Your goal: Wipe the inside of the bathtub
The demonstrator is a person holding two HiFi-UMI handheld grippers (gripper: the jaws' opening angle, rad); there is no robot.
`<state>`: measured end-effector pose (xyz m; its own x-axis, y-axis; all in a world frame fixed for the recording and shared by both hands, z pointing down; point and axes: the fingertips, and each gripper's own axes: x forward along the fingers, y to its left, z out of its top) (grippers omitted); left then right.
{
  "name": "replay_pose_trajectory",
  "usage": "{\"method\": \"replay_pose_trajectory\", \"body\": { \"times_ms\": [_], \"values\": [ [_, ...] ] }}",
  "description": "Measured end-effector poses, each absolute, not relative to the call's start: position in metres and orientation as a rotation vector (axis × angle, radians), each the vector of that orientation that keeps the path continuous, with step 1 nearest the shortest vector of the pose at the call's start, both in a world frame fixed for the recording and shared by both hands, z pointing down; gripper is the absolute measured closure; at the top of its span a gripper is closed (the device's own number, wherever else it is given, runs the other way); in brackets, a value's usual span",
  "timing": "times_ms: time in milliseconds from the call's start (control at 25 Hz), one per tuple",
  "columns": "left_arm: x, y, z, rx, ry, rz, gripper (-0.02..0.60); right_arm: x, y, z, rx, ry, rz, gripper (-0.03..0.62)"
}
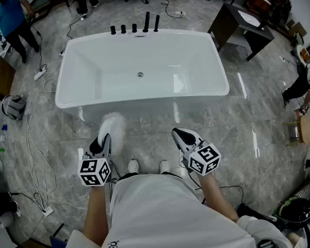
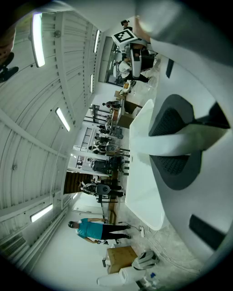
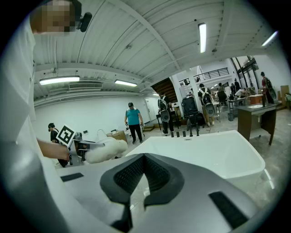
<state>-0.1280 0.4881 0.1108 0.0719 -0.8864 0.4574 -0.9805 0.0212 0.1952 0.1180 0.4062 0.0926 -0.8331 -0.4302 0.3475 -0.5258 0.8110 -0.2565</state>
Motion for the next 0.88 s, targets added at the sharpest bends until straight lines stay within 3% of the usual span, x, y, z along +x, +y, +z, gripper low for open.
{"method": "replay_pose_trajectory", "body": {
  "times_ms": [880],
  "values": [
    [-0.177,0.495,0.108,2.035,-1.778,0.229,0.483,0.045,0.427,0.092,0.818,-2.719,0.506,0.574]
  ]
}}
